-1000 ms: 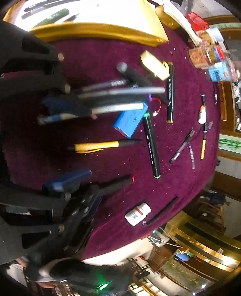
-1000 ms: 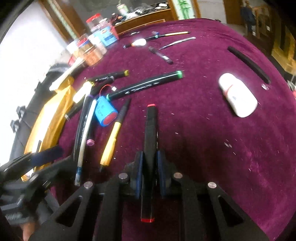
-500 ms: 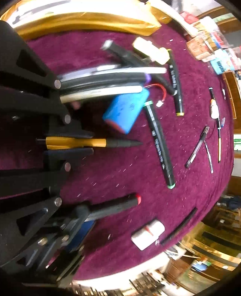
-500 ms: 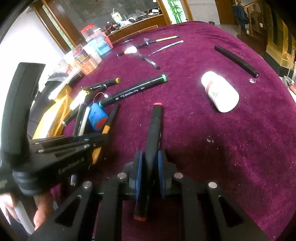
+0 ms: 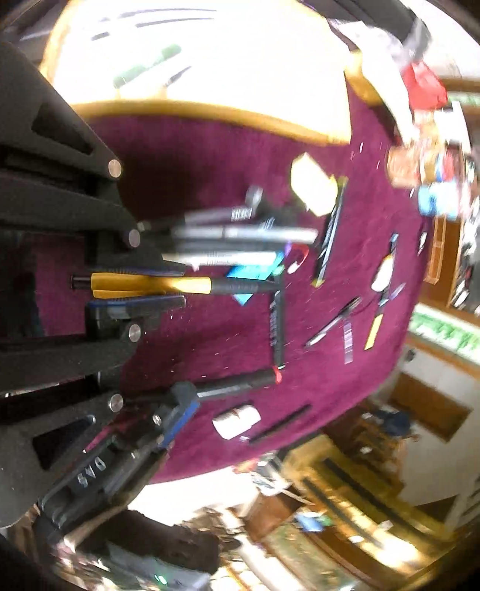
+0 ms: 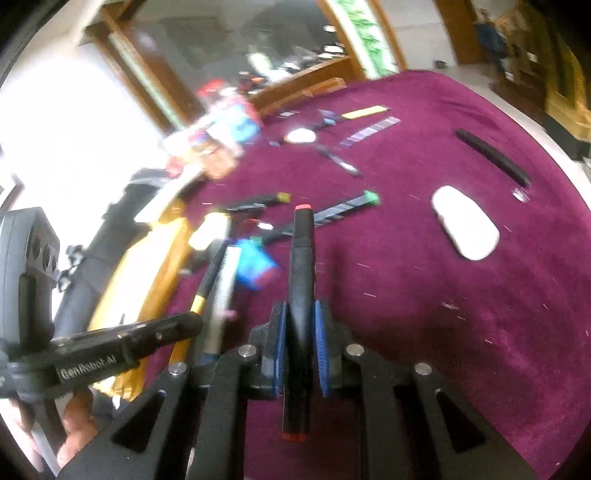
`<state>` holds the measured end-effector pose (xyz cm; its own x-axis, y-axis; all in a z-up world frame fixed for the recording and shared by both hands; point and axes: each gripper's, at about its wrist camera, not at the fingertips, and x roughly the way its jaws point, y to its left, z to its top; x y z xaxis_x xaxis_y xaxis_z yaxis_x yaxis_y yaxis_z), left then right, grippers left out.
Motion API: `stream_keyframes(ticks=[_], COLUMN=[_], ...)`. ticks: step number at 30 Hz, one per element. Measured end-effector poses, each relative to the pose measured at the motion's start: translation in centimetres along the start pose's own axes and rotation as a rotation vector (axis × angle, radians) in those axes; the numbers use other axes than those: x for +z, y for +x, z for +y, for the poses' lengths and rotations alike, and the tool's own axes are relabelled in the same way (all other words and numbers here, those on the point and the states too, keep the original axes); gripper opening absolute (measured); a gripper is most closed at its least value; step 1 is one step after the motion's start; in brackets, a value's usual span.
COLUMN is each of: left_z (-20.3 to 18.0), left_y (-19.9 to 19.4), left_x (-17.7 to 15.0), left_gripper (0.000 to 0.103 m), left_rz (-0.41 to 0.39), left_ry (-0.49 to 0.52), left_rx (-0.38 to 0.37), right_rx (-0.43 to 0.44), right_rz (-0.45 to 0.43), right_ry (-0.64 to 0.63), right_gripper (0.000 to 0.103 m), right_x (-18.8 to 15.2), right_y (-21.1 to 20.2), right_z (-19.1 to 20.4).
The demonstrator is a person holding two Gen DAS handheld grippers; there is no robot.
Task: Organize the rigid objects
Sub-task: 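Carry both into the white tray beside the other pens and release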
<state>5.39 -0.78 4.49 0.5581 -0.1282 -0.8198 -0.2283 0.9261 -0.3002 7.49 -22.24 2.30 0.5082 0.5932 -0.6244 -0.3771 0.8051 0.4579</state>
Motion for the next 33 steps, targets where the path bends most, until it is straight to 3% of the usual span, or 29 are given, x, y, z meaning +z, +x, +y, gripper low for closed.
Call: stream_keyframes(ticks=[4,10,15,20,26,33], left_z=[3.8,11.9,18.1,22.8,25.4,25.7], left_y=[-4.5,-9.8,-10.2,-8.4,-5.3,-3.3], left_x=[-0.3,-0.9,-1.2,-2.3,-3.5,-4.1], left_gripper=[0.007,0.007,0.007,0.007,0.007,0.008], left_rz=[-0.090,-0.210,-0.216,-0.178,-0.089,-0.008], left_ry=[-0.091,-0.253,-0.343,-0.408,-0.432,-0.402], left_rx=[0.011,0.135,0.206,0.220,0.256,0.326], right_rx=[0.101,0.306,0.397,0.382,0.224,0.100], right_rz=[0.044,0.160,0.258,0.366,0.473,0.456], right_ry=[-0.106,-0.233,-0.290,-0.350,-0.428,-0.521], right_gripper=[0.013,0.013,0.014,0.014,0.014,0.014], right_x=[0.2,-0.5,-2.3,-4.3,-6.7,-7.7], right_y=[0.8,4.1,7.3,11.8,17.5,18.9], right_z=[4.1,11.2,17.1,22.3,25.7,26.9])
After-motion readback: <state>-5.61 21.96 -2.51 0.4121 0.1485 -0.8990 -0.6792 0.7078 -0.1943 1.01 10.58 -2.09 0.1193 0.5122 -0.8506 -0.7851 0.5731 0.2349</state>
